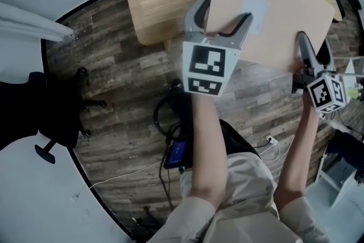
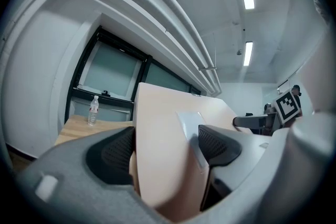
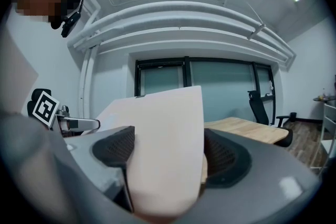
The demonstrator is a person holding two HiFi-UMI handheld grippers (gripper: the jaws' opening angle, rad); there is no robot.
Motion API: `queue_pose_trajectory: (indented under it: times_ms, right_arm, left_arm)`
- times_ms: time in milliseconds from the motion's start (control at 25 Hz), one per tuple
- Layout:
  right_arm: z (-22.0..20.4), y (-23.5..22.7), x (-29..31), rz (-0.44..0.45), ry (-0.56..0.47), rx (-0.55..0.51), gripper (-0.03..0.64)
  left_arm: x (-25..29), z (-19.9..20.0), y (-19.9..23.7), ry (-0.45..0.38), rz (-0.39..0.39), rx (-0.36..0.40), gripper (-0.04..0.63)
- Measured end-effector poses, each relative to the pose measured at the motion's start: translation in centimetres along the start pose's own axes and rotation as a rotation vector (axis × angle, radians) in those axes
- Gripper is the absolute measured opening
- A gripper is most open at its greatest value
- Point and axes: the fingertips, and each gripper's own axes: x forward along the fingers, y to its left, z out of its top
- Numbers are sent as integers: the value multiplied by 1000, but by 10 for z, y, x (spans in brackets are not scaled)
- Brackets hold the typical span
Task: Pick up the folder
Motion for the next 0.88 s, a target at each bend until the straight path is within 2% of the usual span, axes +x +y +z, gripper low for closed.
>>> queue_pose_trajectory:
  times_ms: [200,880]
  right_arm:
    - [8,12,-11,-1,-7,-37,413]
    - [28,39,-10,31,-40,-49,413]
  left_arm:
    - [-12,4,-5,-12,-8,1,387]
    - [-40,32,10,-46,35,28,387]
